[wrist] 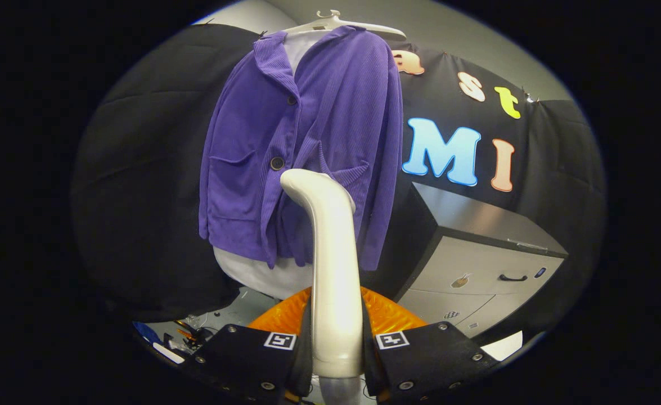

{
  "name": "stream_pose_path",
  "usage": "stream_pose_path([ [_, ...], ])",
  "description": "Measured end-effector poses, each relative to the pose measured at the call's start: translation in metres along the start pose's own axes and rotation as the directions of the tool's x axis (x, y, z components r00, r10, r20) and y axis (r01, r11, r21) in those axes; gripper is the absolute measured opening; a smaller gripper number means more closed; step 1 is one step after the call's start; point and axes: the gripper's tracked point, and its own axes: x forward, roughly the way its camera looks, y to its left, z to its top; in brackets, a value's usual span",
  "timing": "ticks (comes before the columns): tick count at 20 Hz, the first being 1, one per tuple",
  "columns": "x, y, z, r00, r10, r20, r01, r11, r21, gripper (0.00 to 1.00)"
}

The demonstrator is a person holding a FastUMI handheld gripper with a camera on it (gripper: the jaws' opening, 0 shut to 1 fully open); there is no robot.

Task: Iron the clothes twice with a garment steamer, once on the left side and once on the right side.

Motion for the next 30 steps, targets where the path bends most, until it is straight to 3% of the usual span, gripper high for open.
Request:
stream_pose_path([
  [7, 0.002, 0.007, -0.025, 0.996, 0.045, -0.08, -0.043, 0.999, 0.022, 0.37],
  [14, -0.035, 0.021, -0.029, 0.976, 0.167, -0.142, -0.17, 0.986, -0.003, 0.37],
  [22, -0.065, 0.051, 0.087, 0.966, 0.247, 0.07, -0.245, 0.968, -0.048, 0.37],
  [30, -0.056, 0.096, 0.209, 0.917, 0.257, 0.306, -0.242, 0.966, -0.088, 0.37],
])
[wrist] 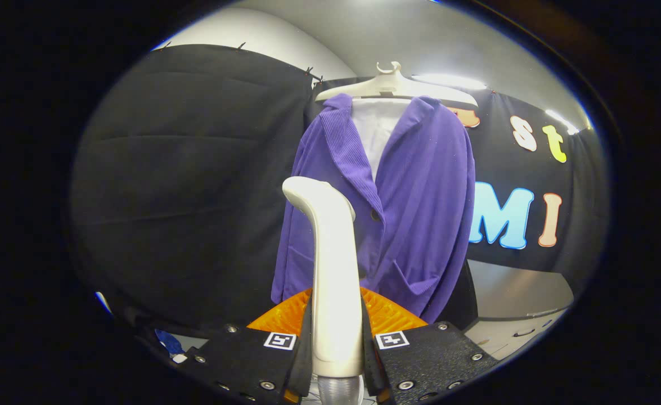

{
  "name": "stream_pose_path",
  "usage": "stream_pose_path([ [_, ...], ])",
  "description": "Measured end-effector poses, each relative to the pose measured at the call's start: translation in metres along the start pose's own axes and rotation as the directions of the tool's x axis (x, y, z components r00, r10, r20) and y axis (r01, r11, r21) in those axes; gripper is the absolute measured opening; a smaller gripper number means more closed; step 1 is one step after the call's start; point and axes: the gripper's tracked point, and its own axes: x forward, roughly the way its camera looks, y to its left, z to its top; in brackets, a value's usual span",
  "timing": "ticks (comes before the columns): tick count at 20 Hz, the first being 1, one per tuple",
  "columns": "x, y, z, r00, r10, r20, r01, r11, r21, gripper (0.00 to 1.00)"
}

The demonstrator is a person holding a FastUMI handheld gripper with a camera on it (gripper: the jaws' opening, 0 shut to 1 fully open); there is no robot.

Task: Iron the clothes twice with a garment steamer, once on the left side and once on the right side.

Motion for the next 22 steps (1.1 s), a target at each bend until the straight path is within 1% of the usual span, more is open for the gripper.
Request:
stream_pose_path([
  [4, 0.025, 0.008, 0.049, 0.995, -0.04, 0.09, 0.04, 0.999, -0.003, 0.37],
  [7, 0.038, 0.005, 0.081, 0.985, -0.079, 0.151, 0.084, 0.996, -0.027, 0.37],
  [11, 0.054, 0.002, 0.099, 0.976, -0.122, 0.181, 0.133, 0.99, -0.05, 0.37],
  [15, 0.065, 0.004, 0.083, 0.976, -0.143, 0.163, 0.159, 0.983, -0.088, 0.37],
  [18, 0.074, 0.005, 0.06, 0.98, -0.151, 0.132, 0.166, 0.98, -0.111, 0.37],
  [20, 0.065, 0.012, 0.039, 0.982, -0.158, 0.107, 0.169, 0.98, -0.108, 0.37],
  [22, 0.057, 0.019, 0.019, 0.98, -0.18, 0.089, 0.189, 0.977, -0.096, 0.37],
])
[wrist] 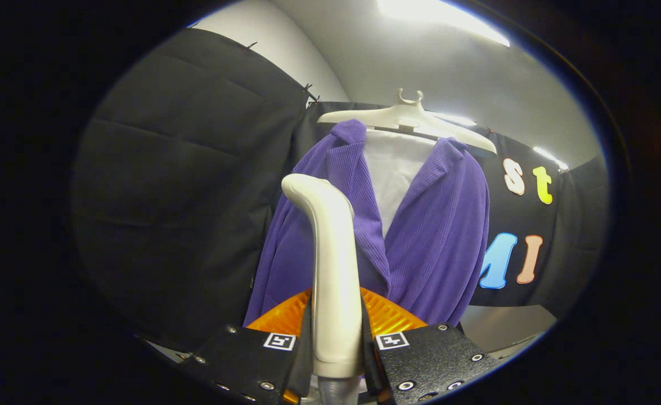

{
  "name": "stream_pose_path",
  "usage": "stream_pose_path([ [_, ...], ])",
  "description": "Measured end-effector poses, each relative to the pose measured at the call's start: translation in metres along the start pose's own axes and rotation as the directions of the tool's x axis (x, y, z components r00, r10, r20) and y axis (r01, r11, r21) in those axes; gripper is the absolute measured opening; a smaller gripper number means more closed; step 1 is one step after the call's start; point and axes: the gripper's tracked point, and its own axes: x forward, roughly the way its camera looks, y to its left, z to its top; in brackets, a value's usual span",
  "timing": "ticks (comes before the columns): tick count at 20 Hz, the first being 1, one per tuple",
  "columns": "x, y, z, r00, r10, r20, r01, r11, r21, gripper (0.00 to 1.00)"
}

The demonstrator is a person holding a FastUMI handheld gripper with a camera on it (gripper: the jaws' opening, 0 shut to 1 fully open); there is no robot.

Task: Iron the clothes twice with a garment steamer, once on the left side and once on the right side.

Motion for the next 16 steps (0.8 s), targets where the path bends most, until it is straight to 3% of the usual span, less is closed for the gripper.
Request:
stream_pose_path([
  [5, -0.003, 0.025, -0.058, 0.994, 0.02, -0.108, -0.016, 0.999, 0.031, 0.37],
  [8, -0.013, 0.027, -0.088, 0.991, -0.019, -0.132, 0.02, 1.0, 0.004, 0.38],
  [11, -0.021, 0.049, -0.132, 0.978, 0.02, -0.209, -0.019, 1.0, 0.007, 0.38],
  [16, -0.029, 0.058, -0.171, 0.971, 0.037, -0.237, -0.048, 0.998, -0.038, 0.38],
])
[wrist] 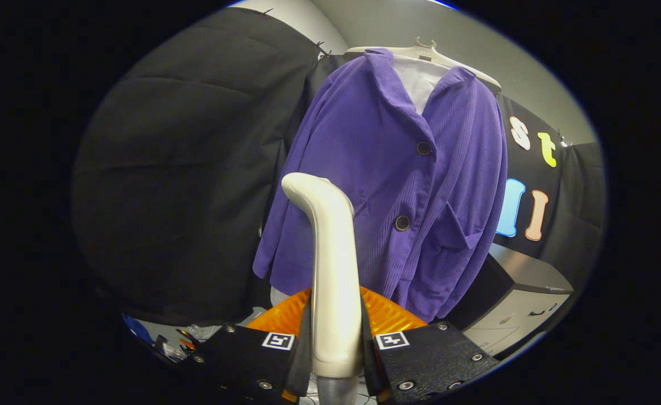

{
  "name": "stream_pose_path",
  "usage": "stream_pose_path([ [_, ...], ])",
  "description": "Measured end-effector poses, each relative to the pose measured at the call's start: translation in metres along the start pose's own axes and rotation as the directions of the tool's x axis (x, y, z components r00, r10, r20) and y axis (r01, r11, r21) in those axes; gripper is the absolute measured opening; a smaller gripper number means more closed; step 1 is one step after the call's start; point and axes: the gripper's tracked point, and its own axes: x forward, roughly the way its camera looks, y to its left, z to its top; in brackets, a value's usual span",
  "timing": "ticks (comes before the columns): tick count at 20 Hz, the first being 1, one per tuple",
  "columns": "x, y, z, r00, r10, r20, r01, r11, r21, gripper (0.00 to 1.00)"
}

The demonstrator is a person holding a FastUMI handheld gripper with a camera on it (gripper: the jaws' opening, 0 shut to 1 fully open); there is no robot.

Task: Iron the clothes twice with a garment steamer, once on the left side and once on the right side.

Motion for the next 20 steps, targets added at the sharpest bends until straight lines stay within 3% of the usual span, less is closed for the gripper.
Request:
stream_pose_path([
  [9, -0.021, -0.005, -0.082, 0.983, 0.093, -0.157, -0.081, 0.993, 0.081, 0.38],
  [14, -0.069, -0.077, -0.098, 0.979, 0.072, -0.19, -0.039, 0.984, 0.172, 0.38],
  [20, -0.129, -0.186, -0.065, 0.993, -0.047, -0.105, 0.071, 0.967, 0.244, 0.38],
])
